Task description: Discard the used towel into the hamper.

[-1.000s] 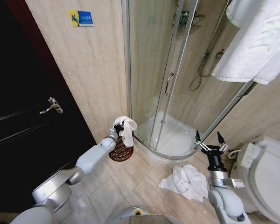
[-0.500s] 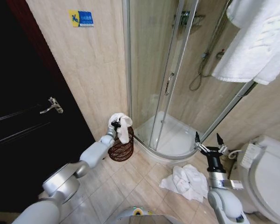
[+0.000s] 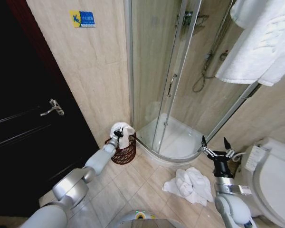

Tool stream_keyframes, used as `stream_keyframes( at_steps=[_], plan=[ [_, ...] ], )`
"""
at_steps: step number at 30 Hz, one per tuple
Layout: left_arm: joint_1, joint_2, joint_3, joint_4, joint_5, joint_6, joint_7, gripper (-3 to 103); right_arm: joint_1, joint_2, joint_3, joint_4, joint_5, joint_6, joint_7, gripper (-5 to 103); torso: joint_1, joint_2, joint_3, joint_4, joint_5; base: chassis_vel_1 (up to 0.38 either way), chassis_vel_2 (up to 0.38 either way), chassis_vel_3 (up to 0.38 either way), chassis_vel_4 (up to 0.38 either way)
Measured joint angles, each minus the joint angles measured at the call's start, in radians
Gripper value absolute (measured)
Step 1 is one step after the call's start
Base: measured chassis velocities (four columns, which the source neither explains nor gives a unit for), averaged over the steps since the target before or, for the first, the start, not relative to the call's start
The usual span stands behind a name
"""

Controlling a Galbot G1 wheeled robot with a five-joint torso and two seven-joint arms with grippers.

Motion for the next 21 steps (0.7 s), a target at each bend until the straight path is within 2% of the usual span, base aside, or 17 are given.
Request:
stream_keyframes(
  at_steps=[3, 12, 14, 17, 21],
  plan=[
    [0.021, -0.019, -0.033, 0.031, 0.043, -0.013, 0.009, 4, -0.007, -0.015, 0.012, -0.011, 0.014, 0.009, -0.005, 100, 0.0, 0.0, 0.0, -0.0003, -0.0002, 0.0, 0.0, 0.0, 0.0],
    [0.064, -0.036, -0.024, 0.045, 0.097, -0.029, 0.012, 4, 0.008, -0.014, 0.008, -0.01, 0.017, 0.005, -0.007, 100, 0.0, 0.0, 0.0, 0.0002, -0.0003, 0.0, 0.0, 0.0, 0.0],
    [0.052, -0.059, -0.069, 0.081, 0.153, -0.048, 0.01, 4, 0.001, -0.01, 0.006, -0.009, 0.019, 0.006, -0.015, 100, 0.0, 0.0, 0.0, 0.0001, -0.0003, 0.0, 0.0, 0.0, 0.0],
    [0.041, -0.064, -0.083, 0.082, 0.168, -0.041, -0.001, 2, -0.01, -0.007, 0.008, -0.006, 0.022, 0.008, -0.018, 100, 0.0, 0.0, 0.0, -0.0008, -0.0001, 0.0, 0.0, 0.0, 0.0],
    [0.026, -0.066, -0.085, 0.08, 0.174, -0.02, -0.028, 15, -0.016, -0.002, 0.01, -0.001, 0.023, 0.012, -0.018, 100, 0.0, 0.0, 0.0, -0.0002, -0.0002, 0.0, 0.0, 0.0, 0.0]
  ],
)
